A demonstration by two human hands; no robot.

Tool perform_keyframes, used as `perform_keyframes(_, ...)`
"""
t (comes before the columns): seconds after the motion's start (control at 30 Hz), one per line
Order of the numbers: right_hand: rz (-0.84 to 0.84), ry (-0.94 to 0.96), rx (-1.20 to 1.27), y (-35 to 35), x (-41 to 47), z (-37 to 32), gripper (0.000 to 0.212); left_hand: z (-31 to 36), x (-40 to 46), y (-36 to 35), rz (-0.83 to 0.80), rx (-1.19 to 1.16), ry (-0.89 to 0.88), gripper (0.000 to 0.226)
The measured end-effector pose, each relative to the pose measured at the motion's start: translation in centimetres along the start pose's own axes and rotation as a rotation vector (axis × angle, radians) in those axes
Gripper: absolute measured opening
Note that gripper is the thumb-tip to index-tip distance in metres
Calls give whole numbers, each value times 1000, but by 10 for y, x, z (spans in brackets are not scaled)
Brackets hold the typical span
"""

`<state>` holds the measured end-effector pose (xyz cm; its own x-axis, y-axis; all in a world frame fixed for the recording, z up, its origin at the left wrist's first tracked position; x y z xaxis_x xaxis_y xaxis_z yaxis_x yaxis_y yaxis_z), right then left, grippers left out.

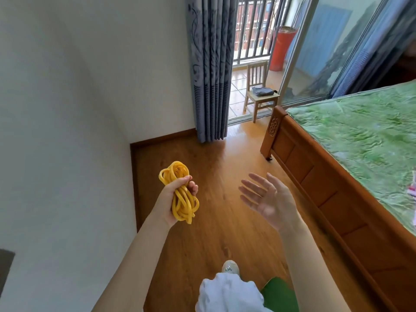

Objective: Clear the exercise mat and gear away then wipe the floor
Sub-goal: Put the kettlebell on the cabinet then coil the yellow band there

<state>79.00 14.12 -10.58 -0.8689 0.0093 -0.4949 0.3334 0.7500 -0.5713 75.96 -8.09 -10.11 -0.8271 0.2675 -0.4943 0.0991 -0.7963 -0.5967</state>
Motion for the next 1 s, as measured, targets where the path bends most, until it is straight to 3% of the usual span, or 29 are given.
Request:
perform_keyframes(0.3, 76, 31, 31, -14, 132, -133, 33, 46, 157, -102, -52, 24, 83, 7)
perform_keyframes(0.73, 194, 87, 75, -43, 343, -233, 30, 168, 394, -145, -34, 126, 97, 8)
perform_keyframes(1.0, 271, 191, 192, -75, 458, -324, 27, 239, 537, -208, -172, 233, 257, 18)
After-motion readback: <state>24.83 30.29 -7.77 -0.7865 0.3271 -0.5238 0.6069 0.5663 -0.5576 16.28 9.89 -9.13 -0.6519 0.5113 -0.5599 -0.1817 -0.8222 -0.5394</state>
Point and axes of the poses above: each hand's wrist, its own x-axis towards the middle knuckle, its own y-axis out of the back of the hand, z = x × y, the point moved 5 cm from there along x, towards the middle knuckle, and after that the axes turned 2 degrees about x, right-handed, at the moved point
